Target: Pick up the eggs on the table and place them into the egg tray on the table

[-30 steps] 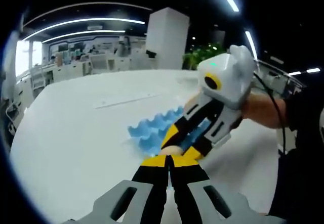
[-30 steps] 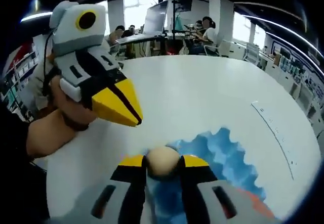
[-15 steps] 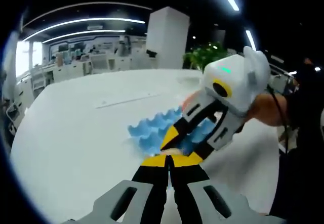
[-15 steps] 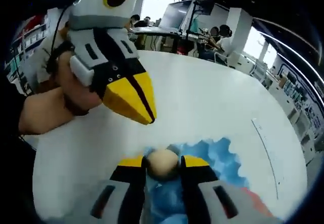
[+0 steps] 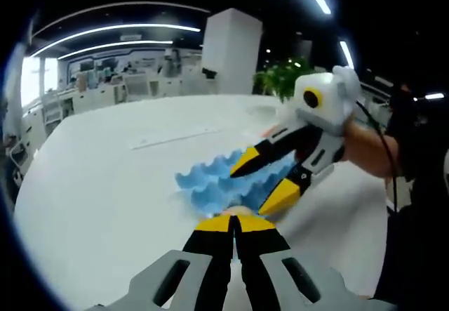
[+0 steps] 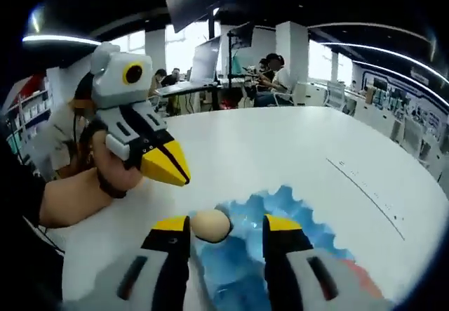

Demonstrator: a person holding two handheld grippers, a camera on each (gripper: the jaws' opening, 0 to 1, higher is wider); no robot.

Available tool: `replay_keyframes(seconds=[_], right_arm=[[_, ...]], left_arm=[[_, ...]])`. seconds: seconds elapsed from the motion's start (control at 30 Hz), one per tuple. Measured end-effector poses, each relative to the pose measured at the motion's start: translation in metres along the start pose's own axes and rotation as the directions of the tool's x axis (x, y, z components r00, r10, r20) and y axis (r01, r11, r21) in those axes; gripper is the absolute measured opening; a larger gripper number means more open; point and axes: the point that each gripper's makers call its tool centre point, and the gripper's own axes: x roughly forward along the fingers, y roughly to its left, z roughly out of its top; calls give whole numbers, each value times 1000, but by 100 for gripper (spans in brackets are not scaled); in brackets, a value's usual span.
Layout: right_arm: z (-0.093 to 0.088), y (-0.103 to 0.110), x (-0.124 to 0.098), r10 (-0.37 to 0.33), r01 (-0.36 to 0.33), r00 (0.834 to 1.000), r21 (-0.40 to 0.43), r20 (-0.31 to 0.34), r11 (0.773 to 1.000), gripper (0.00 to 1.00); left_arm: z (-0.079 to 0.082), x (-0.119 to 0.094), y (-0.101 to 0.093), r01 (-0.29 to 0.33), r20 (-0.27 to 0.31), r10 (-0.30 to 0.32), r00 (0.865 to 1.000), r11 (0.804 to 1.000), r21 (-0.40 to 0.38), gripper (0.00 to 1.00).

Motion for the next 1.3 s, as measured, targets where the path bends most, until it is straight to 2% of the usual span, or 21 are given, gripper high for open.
replay_keyframes(seconds=[0.17,0.3,0.53,0.67,0.8,1.17,1.3], right_arm=[[6,-15,-19,-70,69,995,23,75,997,52],[4,-20,-36,-97,95,991,23,92,995,62],[-3,-36,-71,-169,166,978,36,126,986,72],[-12,-46,-89,-211,206,969,47,126,977,76],[-27,-55,-107,-249,244,962,57,111,968,76],[-56,-78,-139,-312,310,949,47,52,950,75],[-64,-81,-147,-325,324,945,39,31,945,74]], left_arm=[[-2,2,1,-4,-9,4,1000,1000,3,1],[-2,4,-1,14,-3,-14,1000,1000,-5,1],[-3,5,-2,26,5,-26,1000,999,-20,1],[-5,6,-5,24,0,-24,1000,1000,-17,1],[-6,7,-5,24,-6,-24,1000,1000,-12,1],[-8,9,-6,26,-10,-26,1000,1000,-12,1],[-9,9,-7,27,-10,-27,1000,1000,-10,1]])
